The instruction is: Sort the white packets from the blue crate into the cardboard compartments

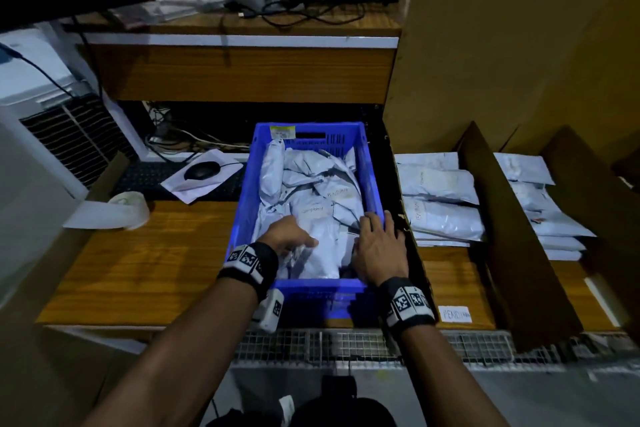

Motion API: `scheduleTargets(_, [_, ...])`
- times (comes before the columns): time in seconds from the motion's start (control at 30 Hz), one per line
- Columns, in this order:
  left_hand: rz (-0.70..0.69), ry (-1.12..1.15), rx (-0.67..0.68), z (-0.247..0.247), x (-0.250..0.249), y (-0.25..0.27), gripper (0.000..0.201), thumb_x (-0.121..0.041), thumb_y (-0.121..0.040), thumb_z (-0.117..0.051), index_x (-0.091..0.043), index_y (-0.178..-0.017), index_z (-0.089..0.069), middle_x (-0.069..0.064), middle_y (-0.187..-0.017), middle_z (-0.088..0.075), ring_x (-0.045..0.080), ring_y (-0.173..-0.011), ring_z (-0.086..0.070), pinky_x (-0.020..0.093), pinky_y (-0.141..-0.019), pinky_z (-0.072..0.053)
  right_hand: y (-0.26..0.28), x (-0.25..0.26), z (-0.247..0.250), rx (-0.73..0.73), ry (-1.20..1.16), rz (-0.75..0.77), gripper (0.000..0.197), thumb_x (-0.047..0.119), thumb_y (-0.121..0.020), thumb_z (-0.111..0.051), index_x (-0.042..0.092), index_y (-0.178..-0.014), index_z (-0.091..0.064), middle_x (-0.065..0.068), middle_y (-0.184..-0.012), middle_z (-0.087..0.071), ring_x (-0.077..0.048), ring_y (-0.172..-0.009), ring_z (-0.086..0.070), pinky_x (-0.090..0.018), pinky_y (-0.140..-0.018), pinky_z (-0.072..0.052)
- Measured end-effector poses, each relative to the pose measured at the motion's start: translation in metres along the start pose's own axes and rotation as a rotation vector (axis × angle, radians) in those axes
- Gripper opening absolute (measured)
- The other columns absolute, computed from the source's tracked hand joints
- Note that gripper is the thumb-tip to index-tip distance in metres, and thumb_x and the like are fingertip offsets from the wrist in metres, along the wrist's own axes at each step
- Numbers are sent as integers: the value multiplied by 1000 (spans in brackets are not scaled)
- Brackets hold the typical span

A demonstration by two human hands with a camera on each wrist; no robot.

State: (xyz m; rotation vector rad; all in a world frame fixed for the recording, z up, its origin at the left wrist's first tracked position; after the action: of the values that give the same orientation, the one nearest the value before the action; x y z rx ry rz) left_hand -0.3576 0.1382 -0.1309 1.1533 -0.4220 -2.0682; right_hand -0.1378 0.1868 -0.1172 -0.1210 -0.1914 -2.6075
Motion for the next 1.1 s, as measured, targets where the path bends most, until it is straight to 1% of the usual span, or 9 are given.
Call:
scheduleTargets(0.13, [-24, 91, -21, -3, 10, -5, 96, -30, -67, -96, 11, -141, -50, 34, -139, -58, 47, -123, -64, 54, -84, -61, 0, 0, 0, -27, 16, -10, 43, 34, -100, -51, 18, -140, -43, -4, -155, -40, -40, -154, -27, -57, -111, -41])
scheduleTargets(0.2, [-56, 180, -27, -7, 21, -18, 106, -36, -50, -97, 9, -136, -54, 33, -134, -60, 46, -119, -66, 50, -78, -62, 1, 0, 1, -49, 10, -13, 39, 36, -102, -49, 18, -137, -46, -3, -151, -44, -38, -149, -32, -57, -108, -42])
scheduleTargets(0.33, [-130, 335, 15, -4, 18, 4, 37, -16, -74, -95, -7, -100, -70, 9, -99, -76, 28, -91, -73, 27, -64, -53, 3, 1, 6, -94, 9, -12, 36, 39, -107, -43, 17, -135, -48, -4, -146, -49, -36, -143, -38, -57, -106, -43])
scheduleTargets(0.47, [-225, 435, 35, -9, 25, 13, 40, -7, -86, -87, -3, -121, -68, 9, -112, -77, 27, -103, -75, 42, -96, -61, 7, 4, 8, -122, -10, -12, 37, 42, -109, -40, 18, -136, -50, -7, -147, -52, -37, -149, -34, -57, -113, -38])
scheduleTargets(0.53, [-276, 517, 49, -12, 32, 17, 40, 1, -91, -79, 4, -128, -65, 13, -109, -77, 20, -92, -76, 38, -86, -64, 8, 5, 10, -151, -14, -10, 37, 42, -110, -39, 19, -135, -51, -9, -150, -53, -36, -152, -31, -57, -117, -34])
scheduleTargets(0.63, [-369, 609, 16, -9, 32, 28, 25, 3, -98, -69, -3, -122, -65, 9, -95, -71, -2, -56, -64, 13, -53, -51, 11, 5, 12, -234, -35, 12, 37, 41, -110, -41, 18, -135, -55, -12, -150, -56, -34, -155, -31, -56, -121, -29])
scheduleTargets(0.83, [-495, 667, 30, -6, 27, 37, 33, -11, -97, -76, -13, -129, -68, 5, -118, -78, 20, -107, -74, 23, -80, -57, 8, 10, 17, -304, -336, 75, 53, 56, -107, -42, 16, -140, -56, -9, -138, -65, -31, -134, -55, -48, -111, -45])
scheduleTargets(0.93, [-538, 671, 48, -7, 25, 40, 39, -15, -95, -79, -16, -133, -69, 4, -121, -78, 24, -115, -73, 39, -97, -59, 6, 25, 32, -216, -797, 105, 58, 49, -102, -65, 17, -148, -50, 5, -134, -66, -12, -121, -63, -20, -99, -52])
scheduleTargets(1.1, [-597, 694, 88, -4, 22, 47, 44, -21, -94, -81, -17, -136, -68, 3, -127, -76, 25, -121, -71, 44, -106, -56, -1, 35, 44, -210, -1103, 125, 26, 18, -99, -74, 20, -124, -68, 6, -117, -77, -11, -110, -72, -44, -99, -58])
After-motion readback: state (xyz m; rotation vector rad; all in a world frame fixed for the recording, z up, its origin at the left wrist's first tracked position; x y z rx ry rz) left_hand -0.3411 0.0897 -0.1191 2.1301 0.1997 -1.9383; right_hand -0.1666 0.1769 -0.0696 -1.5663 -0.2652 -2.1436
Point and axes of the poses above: each hand's wrist, its own y-axis away from the middle knuckle, its own z-axis out of the back of the hand, x = y × z, the point moved 1 cm from there along -y, towards the middle knuckle
